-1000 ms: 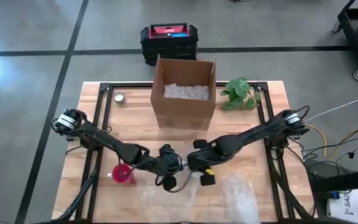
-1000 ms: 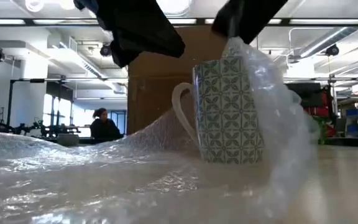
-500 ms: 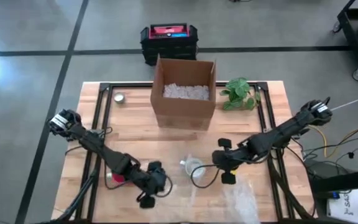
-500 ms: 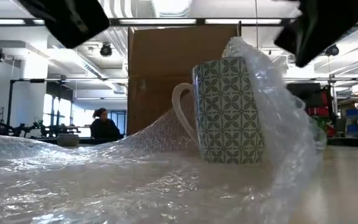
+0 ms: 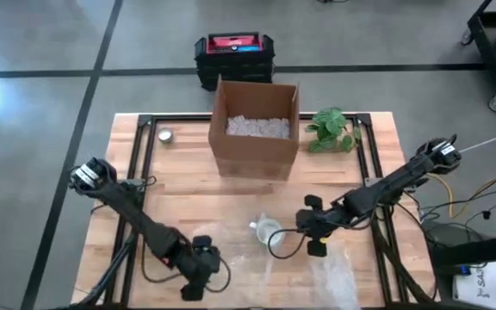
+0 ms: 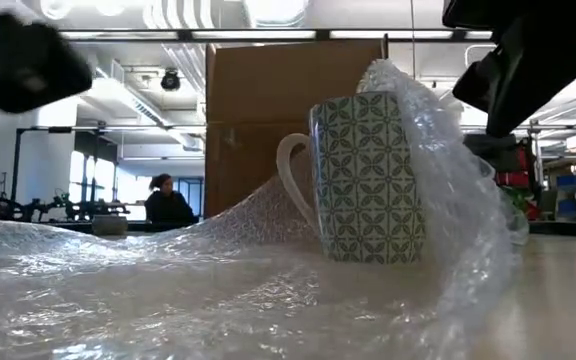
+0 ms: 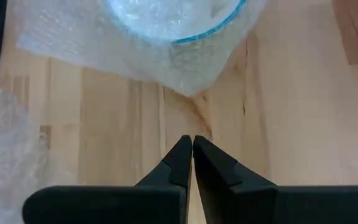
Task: Wrap mug
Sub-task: Wrap the white mug with bubble wrap
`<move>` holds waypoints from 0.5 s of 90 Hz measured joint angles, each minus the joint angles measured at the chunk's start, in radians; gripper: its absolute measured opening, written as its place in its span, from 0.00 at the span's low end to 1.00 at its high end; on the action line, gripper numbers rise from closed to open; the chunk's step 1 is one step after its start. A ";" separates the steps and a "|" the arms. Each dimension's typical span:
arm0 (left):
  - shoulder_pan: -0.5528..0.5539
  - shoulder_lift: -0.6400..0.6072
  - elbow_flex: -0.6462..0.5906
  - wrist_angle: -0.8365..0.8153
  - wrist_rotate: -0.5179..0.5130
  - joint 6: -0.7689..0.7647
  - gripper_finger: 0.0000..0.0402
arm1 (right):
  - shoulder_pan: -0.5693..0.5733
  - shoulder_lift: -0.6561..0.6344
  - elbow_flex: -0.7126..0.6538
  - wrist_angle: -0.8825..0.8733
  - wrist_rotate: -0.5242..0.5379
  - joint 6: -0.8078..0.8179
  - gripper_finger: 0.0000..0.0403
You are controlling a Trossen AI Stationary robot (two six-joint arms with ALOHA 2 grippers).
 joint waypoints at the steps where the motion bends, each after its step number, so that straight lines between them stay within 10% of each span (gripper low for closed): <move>1: -0.001 0.006 0.000 -0.001 0.000 0.000 0.47 | 0.000 0.000 0.000 0.001 0.002 -0.004 0.01; 45: 0.014 0.167 0.005 -0.043 -0.028 0.105 0.21 | 0.000 0.000 0.012 0.010 0.047 -0.044 0.01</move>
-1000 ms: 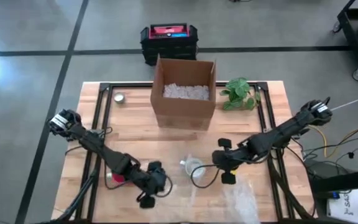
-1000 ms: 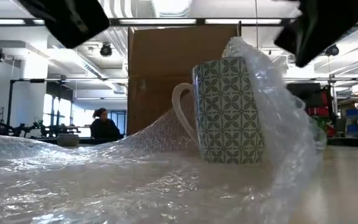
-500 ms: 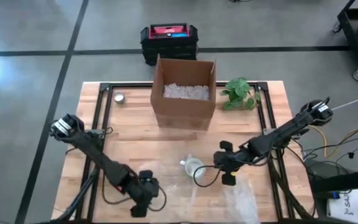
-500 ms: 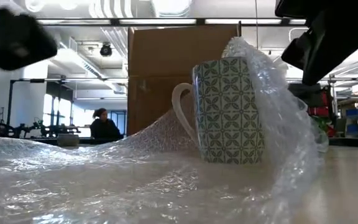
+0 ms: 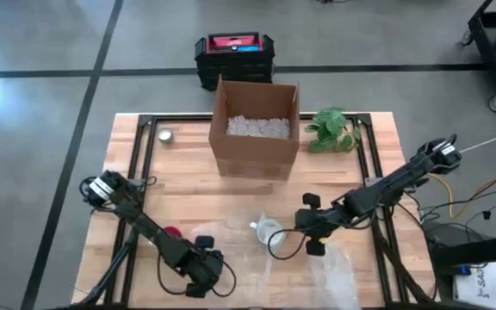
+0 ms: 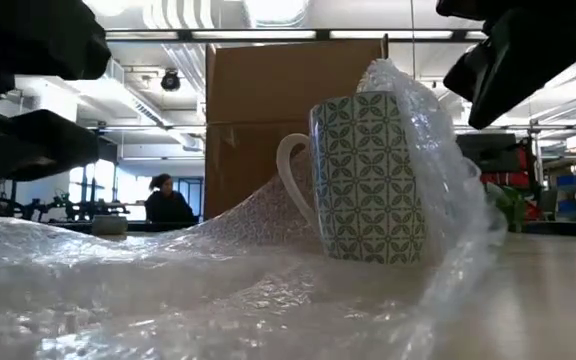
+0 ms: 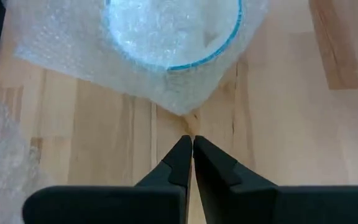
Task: Wrap mug
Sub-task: Wrap the white mug with bubble wrap
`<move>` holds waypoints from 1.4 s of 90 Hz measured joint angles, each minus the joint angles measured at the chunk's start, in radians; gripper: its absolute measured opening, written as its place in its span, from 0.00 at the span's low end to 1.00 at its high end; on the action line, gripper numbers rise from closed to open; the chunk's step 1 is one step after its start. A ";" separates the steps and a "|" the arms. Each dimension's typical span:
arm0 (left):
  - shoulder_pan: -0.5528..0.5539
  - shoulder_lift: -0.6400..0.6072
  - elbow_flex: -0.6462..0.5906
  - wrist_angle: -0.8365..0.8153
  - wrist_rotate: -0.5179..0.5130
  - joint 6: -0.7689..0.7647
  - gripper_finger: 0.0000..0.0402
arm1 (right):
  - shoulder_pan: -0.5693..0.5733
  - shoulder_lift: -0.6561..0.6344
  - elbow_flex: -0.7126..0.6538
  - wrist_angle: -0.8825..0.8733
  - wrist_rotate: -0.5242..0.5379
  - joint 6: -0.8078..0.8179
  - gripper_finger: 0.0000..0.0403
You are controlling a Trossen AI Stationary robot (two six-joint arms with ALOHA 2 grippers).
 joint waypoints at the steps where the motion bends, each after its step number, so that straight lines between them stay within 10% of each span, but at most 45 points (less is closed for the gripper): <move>1: 0.000 -0.003 0.000 0.000 0.002 0.002 0.19 | 0.000 0.000 0.000 0.000 0.000 -0.001 0.01; 11: 0.000 -0.027 0.019 -0.027 -0.013 -0.003 0.03 | 0.000 0.000 0.000 -0.012 0.000 -0.006 0.01; 69: 0.151 -0.109 0.303 -0.072 -0.530 0.317 0.00 | -0.016 0.193 0.001 0.286 0.097 -0.125 0.01; 98: 0.300 -0.095 0.225 0.231 -0.417 0.365 0.00 | -0.016 0.215 0.005 0.322 0.090 -0.125 0.01; 126: 0.307 -0.066 0.136 0.383 -0.392 0.319 0.00 | -0.016 0.132 0.265 -0.085 0.121 -0.166 0.01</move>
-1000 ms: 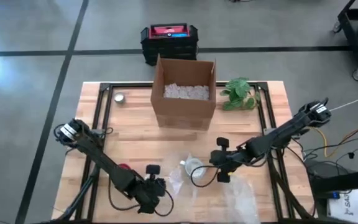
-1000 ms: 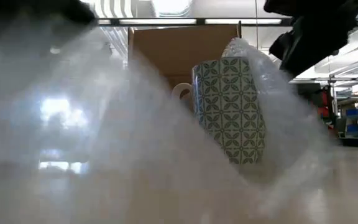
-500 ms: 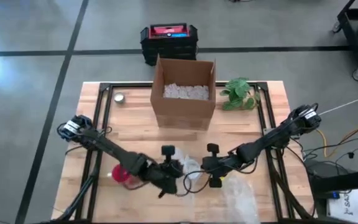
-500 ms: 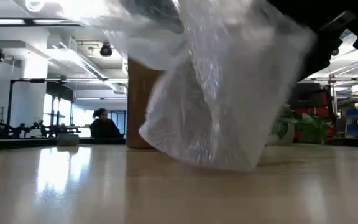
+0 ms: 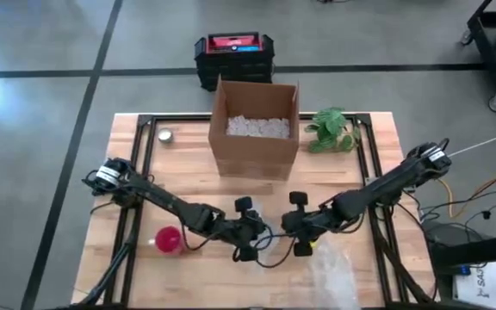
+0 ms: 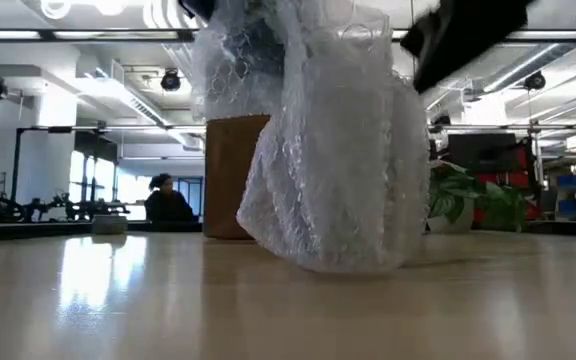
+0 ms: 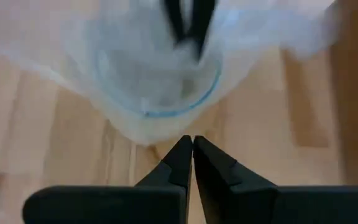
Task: Wrap mug
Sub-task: Wrap the white mug with bubble wrap
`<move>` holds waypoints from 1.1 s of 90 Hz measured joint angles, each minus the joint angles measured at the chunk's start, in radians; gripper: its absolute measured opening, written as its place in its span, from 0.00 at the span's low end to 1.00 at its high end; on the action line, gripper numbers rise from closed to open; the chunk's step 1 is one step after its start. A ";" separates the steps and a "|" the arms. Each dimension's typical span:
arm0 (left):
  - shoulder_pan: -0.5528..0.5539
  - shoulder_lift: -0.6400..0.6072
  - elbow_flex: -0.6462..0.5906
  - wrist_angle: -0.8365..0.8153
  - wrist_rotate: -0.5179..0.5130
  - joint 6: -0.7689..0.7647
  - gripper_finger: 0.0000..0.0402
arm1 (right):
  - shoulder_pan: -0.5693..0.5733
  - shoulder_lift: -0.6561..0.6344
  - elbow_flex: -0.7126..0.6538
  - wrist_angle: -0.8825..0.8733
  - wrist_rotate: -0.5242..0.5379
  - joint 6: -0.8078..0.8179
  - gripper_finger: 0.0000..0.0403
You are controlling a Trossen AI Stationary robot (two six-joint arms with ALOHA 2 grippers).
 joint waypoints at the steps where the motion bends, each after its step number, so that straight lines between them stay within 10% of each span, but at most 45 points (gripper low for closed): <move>1: 0.000 0.000 -0.001 0.001 -0.002 0.000 0.00 | 0.000 0.000 0.007 0.005 0.002 -0.003 0.01; 48: -0.001 -0.003 0.052 -0.044 0.012 0.059 0.02 | 0.000 0.248 0.020 0.241 -0.005 -0.031 0.01; 99: -0.120 -0.110 0.287 -0.750 0.013 -0.233 0.00 | -0.016 0.238 0.029 0.199 -0.057 -0.032 0.01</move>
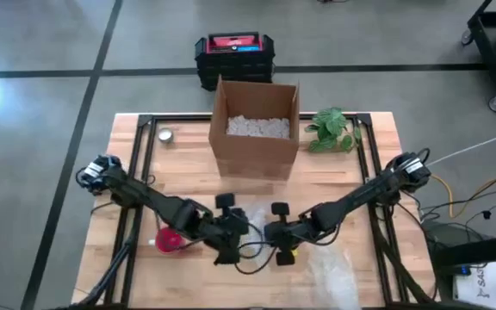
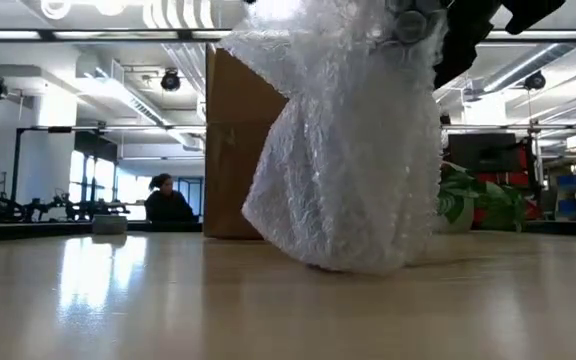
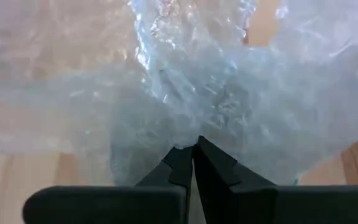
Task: Wrap mug
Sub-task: Wrap the white mug with bubble wrap
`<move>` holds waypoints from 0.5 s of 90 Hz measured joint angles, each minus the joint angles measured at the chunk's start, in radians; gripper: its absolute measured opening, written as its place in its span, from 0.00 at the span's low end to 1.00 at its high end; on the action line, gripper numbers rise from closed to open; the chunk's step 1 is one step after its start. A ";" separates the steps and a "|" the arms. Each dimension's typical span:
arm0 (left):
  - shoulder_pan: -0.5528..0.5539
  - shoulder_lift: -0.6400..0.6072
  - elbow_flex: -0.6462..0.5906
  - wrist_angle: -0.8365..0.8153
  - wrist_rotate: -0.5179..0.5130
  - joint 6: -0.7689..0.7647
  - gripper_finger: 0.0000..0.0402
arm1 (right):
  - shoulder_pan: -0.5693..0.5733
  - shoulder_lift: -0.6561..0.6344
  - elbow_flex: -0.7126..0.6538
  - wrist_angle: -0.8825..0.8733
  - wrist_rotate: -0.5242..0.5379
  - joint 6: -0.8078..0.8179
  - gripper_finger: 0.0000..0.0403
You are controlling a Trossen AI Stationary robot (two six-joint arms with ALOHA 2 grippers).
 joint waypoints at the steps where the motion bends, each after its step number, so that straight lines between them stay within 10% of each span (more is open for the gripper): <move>1: -0.005 0.001 -0.010 0.000 0.000 -0.011 0.00 | 0.000 0.000 0.000 0.000 0.000 -0.001 0.01; 45: 0.048 0.011 -0.498 1.107 -0.048 0.166 0.00 | -0.001 -0.001 0.000 0.013 0.002 -0.015 0.01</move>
